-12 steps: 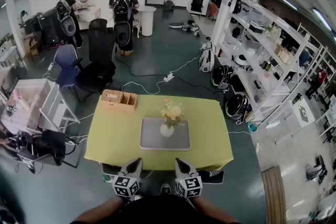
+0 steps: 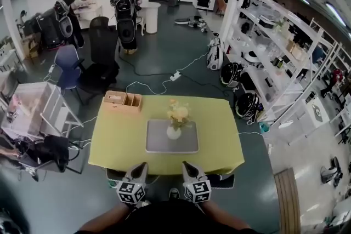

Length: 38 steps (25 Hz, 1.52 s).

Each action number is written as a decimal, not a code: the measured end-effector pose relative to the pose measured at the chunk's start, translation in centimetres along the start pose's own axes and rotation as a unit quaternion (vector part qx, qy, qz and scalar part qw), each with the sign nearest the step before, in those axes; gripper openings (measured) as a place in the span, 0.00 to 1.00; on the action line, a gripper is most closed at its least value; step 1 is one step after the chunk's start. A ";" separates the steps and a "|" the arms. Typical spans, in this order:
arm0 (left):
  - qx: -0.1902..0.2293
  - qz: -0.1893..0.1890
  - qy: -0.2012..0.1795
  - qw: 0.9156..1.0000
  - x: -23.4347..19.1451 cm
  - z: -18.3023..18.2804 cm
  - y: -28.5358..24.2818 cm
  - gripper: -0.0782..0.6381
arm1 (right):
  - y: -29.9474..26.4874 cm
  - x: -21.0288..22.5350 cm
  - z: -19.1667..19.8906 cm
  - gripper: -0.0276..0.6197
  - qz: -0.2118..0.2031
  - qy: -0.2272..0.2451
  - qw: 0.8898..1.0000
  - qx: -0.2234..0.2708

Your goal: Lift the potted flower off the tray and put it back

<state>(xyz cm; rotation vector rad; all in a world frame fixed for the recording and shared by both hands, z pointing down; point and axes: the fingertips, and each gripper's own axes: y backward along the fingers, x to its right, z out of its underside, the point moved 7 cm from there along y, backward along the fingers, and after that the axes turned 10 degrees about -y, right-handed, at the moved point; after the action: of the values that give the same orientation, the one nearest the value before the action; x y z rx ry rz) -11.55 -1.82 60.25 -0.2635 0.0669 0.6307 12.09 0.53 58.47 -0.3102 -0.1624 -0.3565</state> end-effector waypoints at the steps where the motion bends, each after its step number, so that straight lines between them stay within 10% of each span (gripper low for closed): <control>1: 0.000 -0.001 0.000 1.000 0.0 0.0 -0.1 0.12 | -0.1 0.1 0.1 0.05 0.000 -0.001 1.000 -0.001; 19: -0.022 -0.044 0.030 0.998 -1.0 2.5 -1.0 0.12 | -5.0 6.0 3.5 0.24 0.003 -0.042 0.999 -0.003; 38: -0.074 -0.158 0.051 0.983 -3.4 6.2 -1.8 0.12 | -23.9 15.5 9.3 0.47 -0.031 -0.008 0.998 -0.045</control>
<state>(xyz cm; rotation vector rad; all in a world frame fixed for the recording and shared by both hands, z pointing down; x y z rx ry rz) -13.34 -3.59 67.10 -0.4416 0.0754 0.3052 16.70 -22.61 76.83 -0.3976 -0.1714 -0.4245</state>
